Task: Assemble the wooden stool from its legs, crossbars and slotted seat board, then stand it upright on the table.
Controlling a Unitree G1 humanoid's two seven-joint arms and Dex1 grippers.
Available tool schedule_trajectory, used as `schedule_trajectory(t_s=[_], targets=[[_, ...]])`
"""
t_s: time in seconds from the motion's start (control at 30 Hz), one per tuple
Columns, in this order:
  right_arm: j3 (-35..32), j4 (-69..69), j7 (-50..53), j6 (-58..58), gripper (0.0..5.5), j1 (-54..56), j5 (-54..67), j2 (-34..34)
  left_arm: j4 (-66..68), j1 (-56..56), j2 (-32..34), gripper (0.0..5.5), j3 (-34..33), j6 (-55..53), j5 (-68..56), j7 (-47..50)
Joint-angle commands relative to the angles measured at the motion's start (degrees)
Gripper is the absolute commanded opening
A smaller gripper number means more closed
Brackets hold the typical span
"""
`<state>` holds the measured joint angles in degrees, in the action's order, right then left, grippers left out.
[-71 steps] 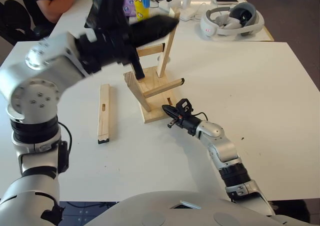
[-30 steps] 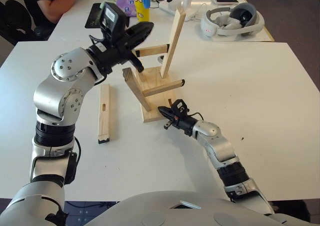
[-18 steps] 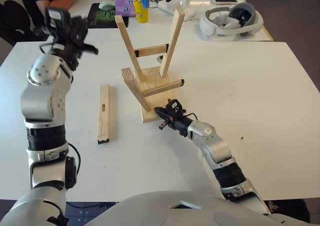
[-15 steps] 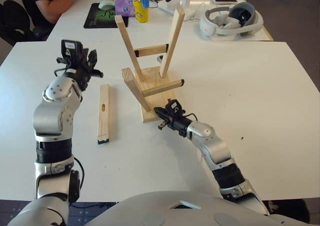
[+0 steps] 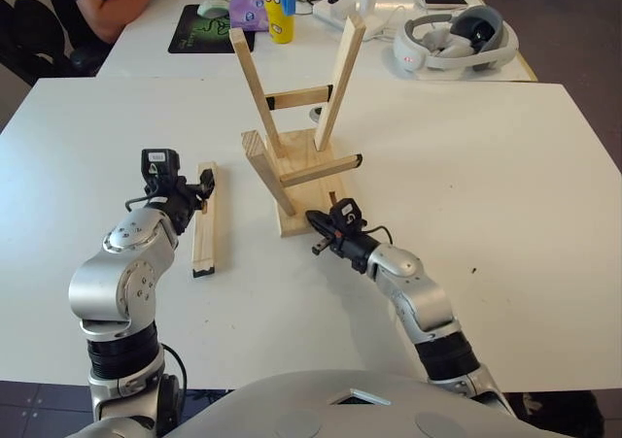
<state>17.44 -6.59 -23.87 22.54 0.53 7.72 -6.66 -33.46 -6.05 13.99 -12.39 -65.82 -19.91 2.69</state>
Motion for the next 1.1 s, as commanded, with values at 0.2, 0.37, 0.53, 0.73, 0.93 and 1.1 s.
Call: schedule_trajectory(t_s=[0.2,0.37,0.53,0.73,0.93,1.1], targets=[[0.2,-1.2,0.0,3.3,0.00,-0.5,0.1,-0.4,-1.6,3.8,-0.8,3.92,2.0,-5.4,0.5,-1.2],[0.3,-1.8,-0.1,4.3,0.00,-0.2,0.2,-0.4,-0.9,5.3,-0.4,3.92,2.4,-4.8,2.1,-1.1],[0.8,-2.1,-0.5,4.9,0.00,0.2,0.4,-0.5,-0.6,6.9,-0.8,3.92,2.6,-4.5,3.5,-1.1],[1.2,-2.2,-0.8,5.3,0.00,0.8,0.4,-0.7,1.0,8.6,-5.1,3.92,-0.1,-6.7,2.5,-1.6],[1.3,-2.3,-1.2,5.6,0.00,1.1,0.4,-0.8,3.0,9.1,-5.0,3.92,-1.2,-5.7,3.0,-2.0],[1.3,-2.2,-1.2,5.8,0.00,1.3,0.3,-0.7,4.3,9.6,-4.2,3.79,-0.8,-3.8,3.3,-2.9]])
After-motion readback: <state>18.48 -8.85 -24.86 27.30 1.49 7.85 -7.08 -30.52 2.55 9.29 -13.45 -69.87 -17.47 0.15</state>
